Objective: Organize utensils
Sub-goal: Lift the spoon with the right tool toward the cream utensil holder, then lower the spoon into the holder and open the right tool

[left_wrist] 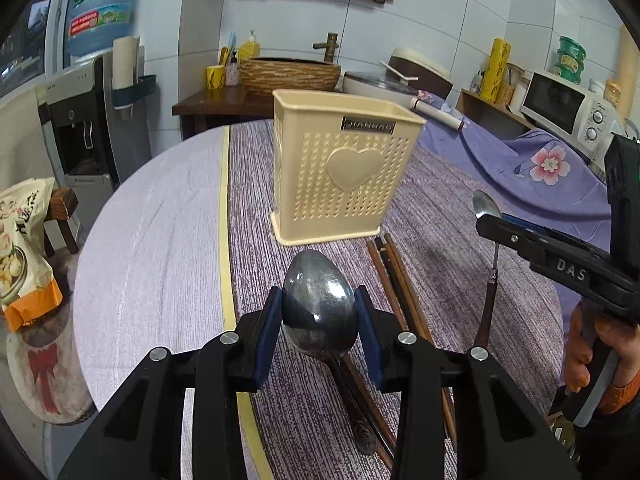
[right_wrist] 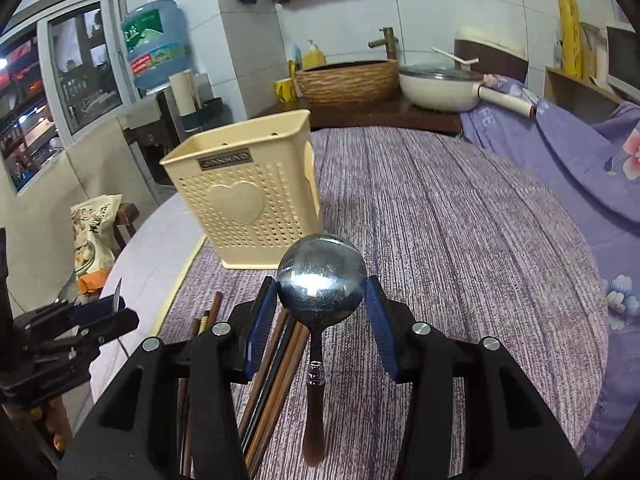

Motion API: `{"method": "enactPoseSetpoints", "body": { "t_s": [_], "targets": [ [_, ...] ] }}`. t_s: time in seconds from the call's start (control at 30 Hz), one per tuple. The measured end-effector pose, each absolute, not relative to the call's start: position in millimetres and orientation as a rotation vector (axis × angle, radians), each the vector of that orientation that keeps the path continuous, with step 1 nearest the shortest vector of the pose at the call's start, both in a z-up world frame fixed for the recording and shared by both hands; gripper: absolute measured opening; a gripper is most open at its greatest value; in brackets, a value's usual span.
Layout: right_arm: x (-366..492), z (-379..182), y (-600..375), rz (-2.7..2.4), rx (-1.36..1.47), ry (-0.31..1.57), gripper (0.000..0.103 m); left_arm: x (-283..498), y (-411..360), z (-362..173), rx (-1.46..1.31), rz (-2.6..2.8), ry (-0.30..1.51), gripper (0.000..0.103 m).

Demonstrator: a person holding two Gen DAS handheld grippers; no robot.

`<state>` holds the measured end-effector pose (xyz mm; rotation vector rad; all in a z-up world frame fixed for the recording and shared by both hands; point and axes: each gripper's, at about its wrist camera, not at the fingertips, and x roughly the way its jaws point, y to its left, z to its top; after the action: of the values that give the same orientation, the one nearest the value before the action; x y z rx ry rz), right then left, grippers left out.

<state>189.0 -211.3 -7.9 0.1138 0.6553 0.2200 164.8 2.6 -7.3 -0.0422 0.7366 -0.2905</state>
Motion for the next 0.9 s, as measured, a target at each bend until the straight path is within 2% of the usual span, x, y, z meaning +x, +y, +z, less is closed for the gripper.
{"method": "enactPoseSetpoints", "body": {
  "t_s": [0.27, 0.3, 0.33, 0.43, 0.6, 0.73, 0.77, 0.8, 0.87, 0.9],
  "targets": [
    [154.9, 12.4, -212.7, 0.251, 0.072, 0.614, 0.046, 150.8, 9.0, 10.6, -0.042, -0.283, 0.678, 0.035],
    [152.7, 13.6, -213.2, 0.248, 0.067, 0.611, 0.028, 149.8, 9.3, 11.4, -0.041, -0.281, 0.674, 0.035],
    [152.2, 13.7, -212.8, 0.250, 0.059, 0.613, 0.021, 149.4, 9.4, 11.9, -0.040, -0.281, 0.673, 0.035],
    [152.0, 12.5, -212.1, 0.255, 0.039, 0.621, 0.020, 149.9, 8.7, 11.2, -0.041, -0.281, 0.672, 0.035],
    [157.5, 3.8, -211.8, 0.257, 0.044, 0.637, 0.011, 149.8, 7.5, 9.7, -0.044, -0.282, 0.670, 0.035],
    [165.8, -0.6, -211.7, 0.282, 0.056, 0.659, 0.012, 150.1, 10.8, 9.3, -0.048, -0.275, 0.670, 0.035],
    [168.4, -2.0, -210.7, 0.295, 0.065, 0.665, 0.018, 150.7, 11.7, 9.3, -0.050, -0.271, 0.669, 0.035],
    [171.1, -3.3, -209.4, 0.300, 0.073, 0.667, 0.037, 150.9, 12.3, 9.2, -0.051, -0.268, 0.669, 0.035],
    [179.5, -5.4, -204.9, 0.302, 0.076, 0.673, 0.063, 150.7, 13.5, 9.2, -0.053, -0.266, 0.668, 0.035],
    [183.9, -6.7, -202.4, 0.307, 0.072, 0.677, 0.063, 150.4, 13.8, 9.2, -0.052, -0.266, 0.667, 0.035]
  ]
}}
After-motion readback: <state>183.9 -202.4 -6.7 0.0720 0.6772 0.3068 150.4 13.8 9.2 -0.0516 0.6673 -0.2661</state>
